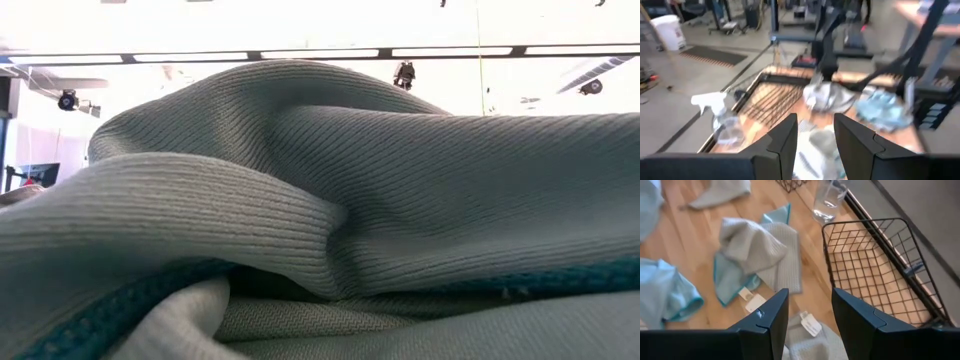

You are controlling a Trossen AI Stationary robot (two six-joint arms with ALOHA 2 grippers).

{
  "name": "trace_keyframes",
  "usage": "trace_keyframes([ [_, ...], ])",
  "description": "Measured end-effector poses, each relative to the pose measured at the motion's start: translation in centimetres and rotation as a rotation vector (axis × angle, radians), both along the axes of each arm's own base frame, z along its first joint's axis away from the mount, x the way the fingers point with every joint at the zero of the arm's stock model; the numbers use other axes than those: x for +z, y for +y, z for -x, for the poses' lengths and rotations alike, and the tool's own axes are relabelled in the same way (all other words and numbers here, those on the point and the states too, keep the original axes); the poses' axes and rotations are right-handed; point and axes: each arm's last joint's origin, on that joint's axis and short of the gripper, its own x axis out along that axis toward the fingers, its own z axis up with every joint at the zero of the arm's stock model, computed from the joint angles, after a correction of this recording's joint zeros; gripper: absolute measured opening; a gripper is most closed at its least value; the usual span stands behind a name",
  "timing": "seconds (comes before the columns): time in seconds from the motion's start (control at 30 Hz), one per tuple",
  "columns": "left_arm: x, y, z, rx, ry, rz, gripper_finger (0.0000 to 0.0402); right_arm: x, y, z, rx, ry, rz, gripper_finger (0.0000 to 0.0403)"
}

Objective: Sort microfiber towel by color & place in baskets
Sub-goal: Put the gray microfiber towel into the right black wire basket

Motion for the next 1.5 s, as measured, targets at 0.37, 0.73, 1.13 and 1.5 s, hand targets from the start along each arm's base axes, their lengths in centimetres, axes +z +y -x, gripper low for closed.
trace_keyframes([
  [0.37,-5.5,1.7,-3.2,0.072,0.215,0.022,0.0114,-0.4,0.1,-0.2,-0.031,0.007,-0.016,0.0146],
  [0.73,-9.6,3.8,-4.6,0.148,0.328,0.05,0.0114,-3.1,0.2,-1.3,-0.145,0.085,-0.05,0.0146],
  [1.13,-9.6,3.8,-7.0,0.119,0.312,-0.019,0.0114,-9.2,-0.1,-2.1,-0.308,0.341,-0.26,0.0146],
  [1.5,-8.2,3.8,-7.4,0.104,0.286,-0.044,0.0114,-14.8,0.5,-1.3,-0.374,0.643,-0.449,0.0146],
])
